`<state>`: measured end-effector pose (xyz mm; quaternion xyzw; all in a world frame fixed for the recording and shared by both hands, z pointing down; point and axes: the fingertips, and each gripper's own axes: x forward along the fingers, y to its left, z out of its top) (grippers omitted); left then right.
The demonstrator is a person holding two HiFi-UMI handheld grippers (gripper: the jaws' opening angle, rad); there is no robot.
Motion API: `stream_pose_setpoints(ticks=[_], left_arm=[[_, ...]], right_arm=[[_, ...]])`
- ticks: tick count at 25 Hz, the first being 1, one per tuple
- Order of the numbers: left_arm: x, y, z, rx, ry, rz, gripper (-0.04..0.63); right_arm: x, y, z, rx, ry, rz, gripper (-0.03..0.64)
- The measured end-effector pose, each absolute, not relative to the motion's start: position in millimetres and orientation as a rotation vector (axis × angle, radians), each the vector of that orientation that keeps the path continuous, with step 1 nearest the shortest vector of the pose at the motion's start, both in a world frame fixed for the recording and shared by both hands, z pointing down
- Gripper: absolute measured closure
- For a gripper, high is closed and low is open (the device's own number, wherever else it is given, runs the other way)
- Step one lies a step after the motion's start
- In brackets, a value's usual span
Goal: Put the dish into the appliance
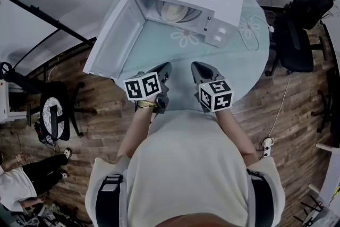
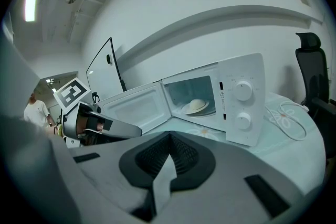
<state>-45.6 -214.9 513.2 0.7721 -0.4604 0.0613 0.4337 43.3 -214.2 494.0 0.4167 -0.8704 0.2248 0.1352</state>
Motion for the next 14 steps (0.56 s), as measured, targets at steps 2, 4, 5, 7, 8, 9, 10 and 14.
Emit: stream_pose_setpoints(ticks=[2, 4, 5, 7, 8, 9, 10, 14], left_arm=[[-46.0, -214.0, 513.8, 1.921, -1.147, 0.151, 0.586], [-46.3, -213.4, 514.0, 1.920, -1.146, 0.149, 0.586], [-46.2, -213.3, 513.8, 1.921, -1.144, 0.148, 0.586], [-45.6, -213.0, 513.7, 1.924, -1.138, 0.148, 0.586], [-45.2, -212.6, 513.8, 1.925, -1.136, 0.150, 0.586], [-44.8, -212.0, 514.1, 1.926, -1.133, 0.151, 0.586], [-44.5, -211.4, 514.5, 1.927, -1.130, 0.152, 0.586], [-42.9, -210.1, 515.5, 1.926, -1.120, 0.147, 0.586]], right_arm=[[43.0, -213.7, 494.5, 1.206, -2.518, 0.650, 0.612], [42.1, -213.2, 494.7, 1.204, -2.517, 0.647, 0.612], [41.7, -213.1, 494.6, 1.203, -2.517, 0.646, 0.612], [41.0, -213.0, 494.4, 1.202, -2.518, 0.646, 0.612], [40.7, -212.9, 494.5, 1.201, -2.517, 0.646, 0.612], [40.4, -212.6, 494.7, 1.200, -2.516, 0.645, 0.612], [40.1, -212.3, 495.0, 1.199, -2.515, 0.644, 0.612], [39.4, -211.2, 495.8, 1.194, -2.513, 0.639, 0.612]])
